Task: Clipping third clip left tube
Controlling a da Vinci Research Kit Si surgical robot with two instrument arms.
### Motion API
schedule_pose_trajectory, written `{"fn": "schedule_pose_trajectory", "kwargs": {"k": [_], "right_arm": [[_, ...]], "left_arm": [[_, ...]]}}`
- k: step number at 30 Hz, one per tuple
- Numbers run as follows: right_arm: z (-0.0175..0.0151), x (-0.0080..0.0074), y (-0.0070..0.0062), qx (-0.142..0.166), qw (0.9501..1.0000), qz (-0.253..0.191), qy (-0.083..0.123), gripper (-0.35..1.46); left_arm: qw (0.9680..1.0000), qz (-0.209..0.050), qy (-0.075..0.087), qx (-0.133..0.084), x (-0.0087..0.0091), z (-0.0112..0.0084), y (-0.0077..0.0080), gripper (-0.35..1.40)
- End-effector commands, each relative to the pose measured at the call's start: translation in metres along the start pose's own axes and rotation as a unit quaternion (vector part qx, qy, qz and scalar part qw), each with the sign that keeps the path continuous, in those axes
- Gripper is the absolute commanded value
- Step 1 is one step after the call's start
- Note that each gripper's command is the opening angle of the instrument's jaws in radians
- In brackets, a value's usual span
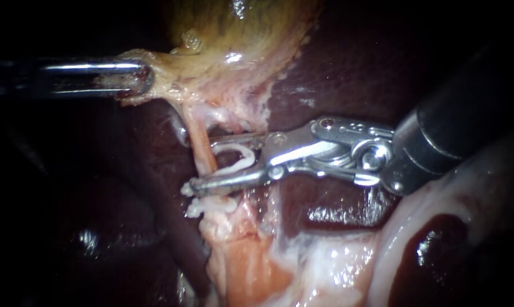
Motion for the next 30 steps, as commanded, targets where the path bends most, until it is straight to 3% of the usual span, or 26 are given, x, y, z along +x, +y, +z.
{"fn": "schedule_pose_trajectory", "kwargs": {"k": [1,9,19,30], "right_arm": [[0.0001,0.0000,0.0001,0.002,1.0000,0.000,-0.001,0.49],[0.0013,-0.0003,0.0011,0.022,0.9997,-0.002,0.012,0.49],[0.0050,0.0005,0.0022,0.034,0.9990,-0.010,0.027,0.50],[0.0051,0.0014,0.0017,0.039,0.9983,-0.008,0.044,0.50]], "left_arm": [[1.0000,0.000,0.000,0.000,0.0000,0.0000,0.0000,-0.35],[1.0000,0.000,0.000,0.000,0.0000,0.0001,0.0000,-0.35],[1.0000,0.000,0.001,0.001,0.0001,0.0005,0.0001,-0.35],[1.0000,0.000,0.001,0.001,0.0000,0.0005,0.0001,-0.35]]}}
